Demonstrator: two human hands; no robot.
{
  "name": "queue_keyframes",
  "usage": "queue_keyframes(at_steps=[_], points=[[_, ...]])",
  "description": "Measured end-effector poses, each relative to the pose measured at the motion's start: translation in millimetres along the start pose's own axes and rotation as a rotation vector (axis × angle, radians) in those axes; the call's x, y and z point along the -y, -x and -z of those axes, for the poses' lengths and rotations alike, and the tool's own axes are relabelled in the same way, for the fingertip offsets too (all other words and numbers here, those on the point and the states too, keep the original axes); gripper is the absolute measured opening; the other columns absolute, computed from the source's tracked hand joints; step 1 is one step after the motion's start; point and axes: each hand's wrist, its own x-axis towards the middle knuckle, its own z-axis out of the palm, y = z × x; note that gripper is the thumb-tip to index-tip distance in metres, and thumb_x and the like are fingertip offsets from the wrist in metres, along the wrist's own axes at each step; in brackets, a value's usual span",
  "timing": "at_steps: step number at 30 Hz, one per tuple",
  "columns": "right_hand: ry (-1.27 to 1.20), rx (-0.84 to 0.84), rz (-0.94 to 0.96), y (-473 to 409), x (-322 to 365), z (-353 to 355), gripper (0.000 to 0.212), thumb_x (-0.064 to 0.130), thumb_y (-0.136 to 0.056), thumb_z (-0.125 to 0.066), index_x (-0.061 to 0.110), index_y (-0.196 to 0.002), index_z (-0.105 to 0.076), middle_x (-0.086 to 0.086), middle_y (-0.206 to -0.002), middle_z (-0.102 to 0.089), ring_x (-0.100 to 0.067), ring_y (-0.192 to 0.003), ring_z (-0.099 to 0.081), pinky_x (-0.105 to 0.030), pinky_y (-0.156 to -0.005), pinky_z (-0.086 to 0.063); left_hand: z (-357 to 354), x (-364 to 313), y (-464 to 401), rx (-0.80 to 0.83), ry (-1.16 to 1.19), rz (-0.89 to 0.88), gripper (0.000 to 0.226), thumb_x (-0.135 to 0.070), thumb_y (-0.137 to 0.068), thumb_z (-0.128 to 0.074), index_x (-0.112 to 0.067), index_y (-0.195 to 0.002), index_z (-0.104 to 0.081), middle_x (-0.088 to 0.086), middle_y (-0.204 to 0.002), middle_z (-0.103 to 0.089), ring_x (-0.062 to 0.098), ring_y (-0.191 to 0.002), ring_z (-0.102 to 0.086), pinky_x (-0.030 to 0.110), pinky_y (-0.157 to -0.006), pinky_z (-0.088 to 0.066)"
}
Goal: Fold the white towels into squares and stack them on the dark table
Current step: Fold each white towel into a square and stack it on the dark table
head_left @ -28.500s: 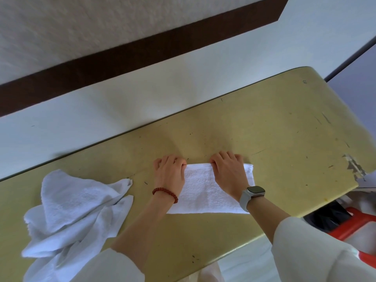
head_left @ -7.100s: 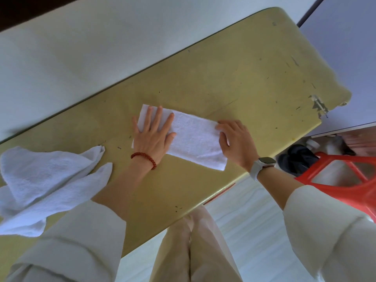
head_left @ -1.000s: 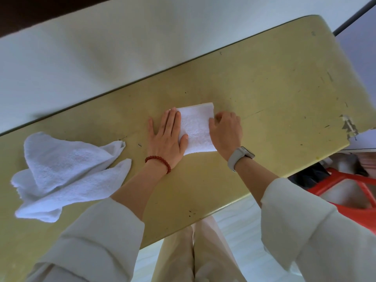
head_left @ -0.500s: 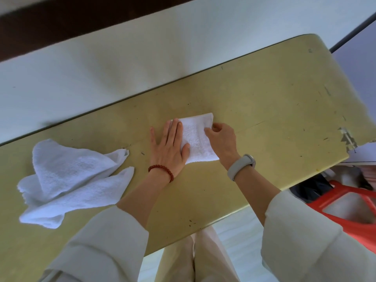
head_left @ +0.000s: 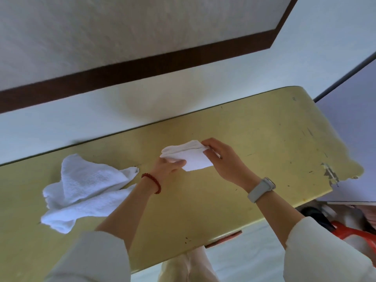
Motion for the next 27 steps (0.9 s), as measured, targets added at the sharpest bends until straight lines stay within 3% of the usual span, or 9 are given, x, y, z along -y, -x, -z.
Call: queue_keyframes(at_steps=[4, 6, 9, 12, 15, 19, 23, 25, 27], points=[[-0.085, -0.054, -0.025, 7, 6, 12, 0.019, 0.008, -0.095, -0.041, 0.019, -0.099, -0.056, 0.000, -0.091, -0.060, -0.011, -0.080, -0.052, -0.020, -0.067, -0.038, -1, 0, 17, -0.088, 0.181, 0.027, 0.016, -0.012, -0.079, -0.068, -0.021, -0.089, -0.060, 0.004, -0.091, -0.057, 0.021, -0.089, -0.049, 0.030, -0.081, -0.042], [-0.087, -0.107, -0.072, 10, 5, 8, 0.018, 0.011, -0.095, -0.043, 0.020, -0.103, -0.057, 0.005, -0.092, -0.060, -0.012, -0.083, -0.053, -0.021, -0.067, -0.040, -1, 1, 26, -0.196, 0.163, 0.016, 0.009, -0.012, -0.083, -0.066, -0.015, -0.091, -0.063, 0.000, -0.091, -0.064, 0.018, -0.090, -0.058, 0.023, -0.084, -0.046], [-0.014, -0.147, -0.156, 15, 6, -16, 0.021, 0.016, -0.095, -0.045, 0.018, -0.110, -0.058, 0.009, -0.087, -0.059, -0.015, -0.080, -0.055, -0.021, -0.062, -0.042, 4, 9, 53, -0.407, 0.044, -0.040, 0.008, -0.016, -0.085, -0.064, -0.010, -0.090, -0.064, -0.009, -0.079, -0.064, 0.004, -0.075, -0.059, 0.004, -0.061, -0.044], [0.105, -0.115, -0.150, 26, 17, -57, 0.029, 0.022, -0.096, -0.043, 0.016, -0.121, -0.055, 0.005, -0.087, -0.060, -0.017, -0.079, -0.057, -0.028, -0.064, -0.045, 20, 29, 91, -0.630, -0.156, -0.073, 0.013, -0.023, -0.086, -0.064, -0.012, -0.090, -0.066, -0.009, -0.074, -0.062, 0.007, -0.074, -0.057, 0.009, -0.064, -0.040], [0.199, 0.040, -0.078, 40, 41, -110, 0.034, 0.023, -0.096, -0.042, 0.017, -0.129, -0.048, -0.004, -0.096, -0.063, -0.016, -0.078, -0.054, -0.031, -0.069, -0.046, 45, 53, 143, -0.843, -0.319, -0.068, 0.020, -0.028, -0.088, -0.060, -0.013, -0.100, -0.066, -0.002, -0.081, -0.065, 0.014, -0.078, -0.059, 0.023, -0.071, -0.042], [0.224, 0.288, 0.079, 75, 87, -199, 0.035, 0.011, -0.090, -0.044, 0.015, -0.125, -0.047, -0.008, -0.090, -0.058, -0.018, -0.071, -0.051, -0.028, -0.060, -0.038, 88, 83, 238, -1.053, -0.464, -0.030, 0.022, -0.026, -0.089, -0.057, -0.011, -0.104, -0.065, 0.006, -0.088, -0.069, 0.028, -0.082, -0.062, 0.033, -0.072, -0.046], [0.298, 0.416, 0.266, 155, 133, -293, 0.022, 0.010, -0.090, -0.045, 0.008, -0.109, -0.055, -0.009, -0.100, -0.055, -0.020, -0.081, -0.049, -0.027, -0.070, -0.036, 118, 140, 359, -1.277, -0.617, -0.038, 0.019, -0.022, -0.086, -0.058, -0.006, -0.092, -0.067, 0.009, -0.078, -0.069, 0.033, -0.060, -0.063, 0.035, -0.054, -0.048], [0.335, 0.446, 0.406, 209, 152, -341, 0.019, 0.012, -0.089, -0.046, 0.007, -0.105, -0.056, -0.007, -0.096, -0.055, -0.022, -0.080, -0.048, -0.029, -0.069, -0.035, 125, 179, 430, -1.387, -0.554, 0.035, 0.021, -0.022, -0.085, -0.058, -0.004, -0.095, -0.066, 0.012, -0.082, -0.069, 0.035, -0.061, -0.063, 0.037, -0.055, -0.049], [0.403, 0.496, 0.552, 275, 170, -391, 0.021, 0.017, -0.092, -0.045, 0.011, -0.109, -0.055, -0.006, -0.096, -0.057, -0.025, -0.080, -0.051, -0.030, -0.066, -0.035, 126, 222, 507, -1.479, -0.451, 0.120, 0.038, -0.035, -0.087, -0.046, -0.005, -0.100, -0.064, 0.013, -0.089, -0.068, 0.038, -0.069, -0.062, 0.040, -0.062, -0.049]])
